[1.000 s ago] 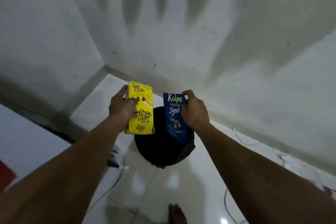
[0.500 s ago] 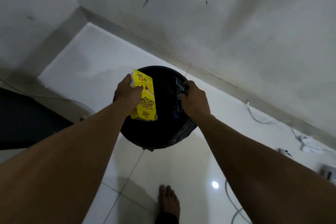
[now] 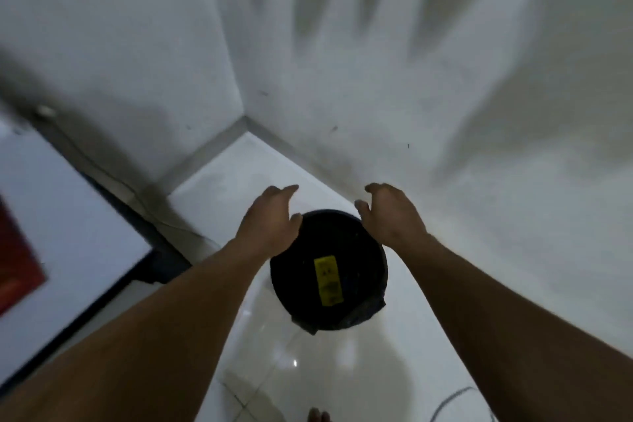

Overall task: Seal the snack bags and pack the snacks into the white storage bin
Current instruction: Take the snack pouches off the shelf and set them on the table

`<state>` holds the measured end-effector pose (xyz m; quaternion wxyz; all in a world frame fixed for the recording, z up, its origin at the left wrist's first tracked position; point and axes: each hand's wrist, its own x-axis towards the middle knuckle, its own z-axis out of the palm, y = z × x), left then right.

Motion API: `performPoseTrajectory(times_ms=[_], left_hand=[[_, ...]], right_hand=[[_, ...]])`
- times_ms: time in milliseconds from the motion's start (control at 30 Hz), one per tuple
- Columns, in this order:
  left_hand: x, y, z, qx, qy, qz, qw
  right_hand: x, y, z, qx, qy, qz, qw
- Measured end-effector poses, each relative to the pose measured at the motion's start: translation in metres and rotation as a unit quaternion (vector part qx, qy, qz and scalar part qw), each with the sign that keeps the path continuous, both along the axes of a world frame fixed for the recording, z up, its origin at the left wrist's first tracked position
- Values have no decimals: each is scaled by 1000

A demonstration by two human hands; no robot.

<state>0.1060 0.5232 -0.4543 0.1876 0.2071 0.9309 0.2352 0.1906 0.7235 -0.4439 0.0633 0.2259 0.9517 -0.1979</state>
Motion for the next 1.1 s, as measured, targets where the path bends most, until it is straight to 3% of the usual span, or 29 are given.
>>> performPoseTrajectory(times_ms=[167, 333, 500, 800, 1100], left_hand=[[13, -62, 125, -34, 78, -21, 996], [35, -161, 244, -32, 132, 44, 990], [67, -261, 311, -27, 155, 135, 978], [89, -412, 325, -61, 137, 271, 951], [70, -488, 244, -82, 47, 373, 923]], right_hand=[[-9, -49, 125, 48, 21, 65, 997], [-8, -125, 243, 79, 67, 122, 987], [-9, -212, 313, 81, 105, 179, 975], [-46, -368, 335, 43, 105, 290, 950], [-118, -455, 252, 20, 19, 389, 921]])
